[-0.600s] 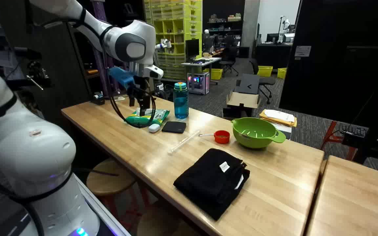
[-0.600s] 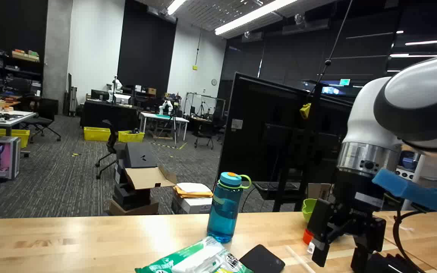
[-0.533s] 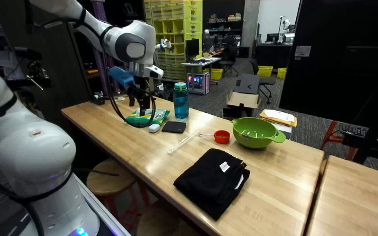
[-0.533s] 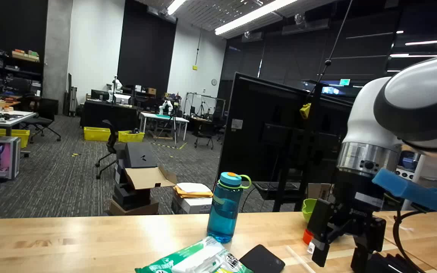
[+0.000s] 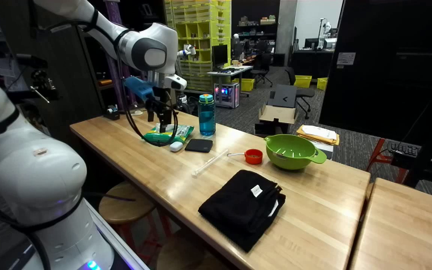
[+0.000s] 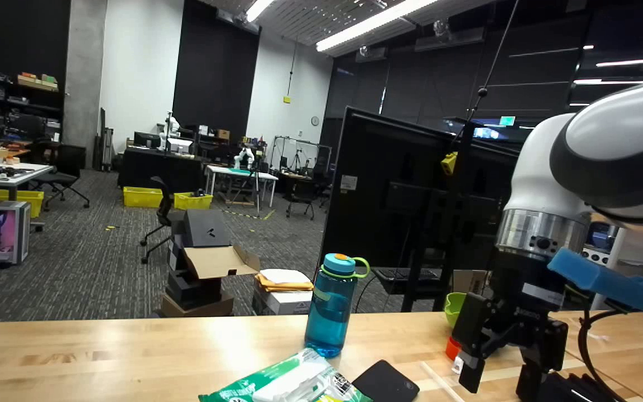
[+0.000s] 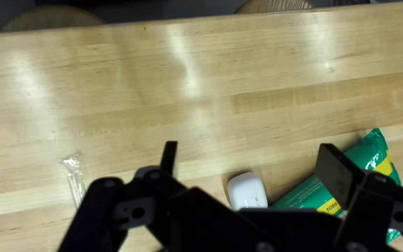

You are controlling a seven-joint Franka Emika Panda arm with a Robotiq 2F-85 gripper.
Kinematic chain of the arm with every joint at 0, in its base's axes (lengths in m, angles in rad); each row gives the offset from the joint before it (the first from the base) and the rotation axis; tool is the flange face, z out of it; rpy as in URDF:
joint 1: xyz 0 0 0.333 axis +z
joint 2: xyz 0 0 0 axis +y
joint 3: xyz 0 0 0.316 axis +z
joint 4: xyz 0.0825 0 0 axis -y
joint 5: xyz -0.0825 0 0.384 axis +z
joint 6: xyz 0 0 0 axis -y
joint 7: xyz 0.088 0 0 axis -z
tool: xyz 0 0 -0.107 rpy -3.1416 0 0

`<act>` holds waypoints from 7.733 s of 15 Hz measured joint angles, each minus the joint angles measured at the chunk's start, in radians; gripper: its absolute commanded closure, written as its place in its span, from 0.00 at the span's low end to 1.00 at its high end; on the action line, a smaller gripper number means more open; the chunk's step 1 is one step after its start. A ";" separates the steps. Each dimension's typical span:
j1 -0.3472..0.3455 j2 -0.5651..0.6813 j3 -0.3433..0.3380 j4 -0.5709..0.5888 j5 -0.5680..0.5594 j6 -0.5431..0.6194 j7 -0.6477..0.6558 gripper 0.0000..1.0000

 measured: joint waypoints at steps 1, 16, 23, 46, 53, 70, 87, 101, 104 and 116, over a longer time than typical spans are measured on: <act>0.000 0.000 0.000 0.000 0.000 0.000 0.000 0.00; -0.040 0.075 -0.004 0.012 -0.065 0.173 -0.023 0.00; -0.067 0.173 -0.039 0.038 -0.085 0.289 -0.077 0.00; -0.003 0.263 -0.017 0.095 -0.029 0.287 -0.301 0.00; -0.016 0.346 -0.022 0.217 -0.030 0.189 -0.534 0.00; 0.000 0.375 0.037 0.250 -0.013 0.156 -0.612 0.00; -0.001 0.389 0.036 0.251 -0.038 0.168 -0.614 0.00; -0.004 0.469 0.040 0.315 -0.210 0.232 -0.675 0.00; -0.004 0.500 0.047 0.356 -0.215 0.232 -0.677 0.00; 0.009 0.733 0.102 0.628 -0.215 0.224 -0.676 0.00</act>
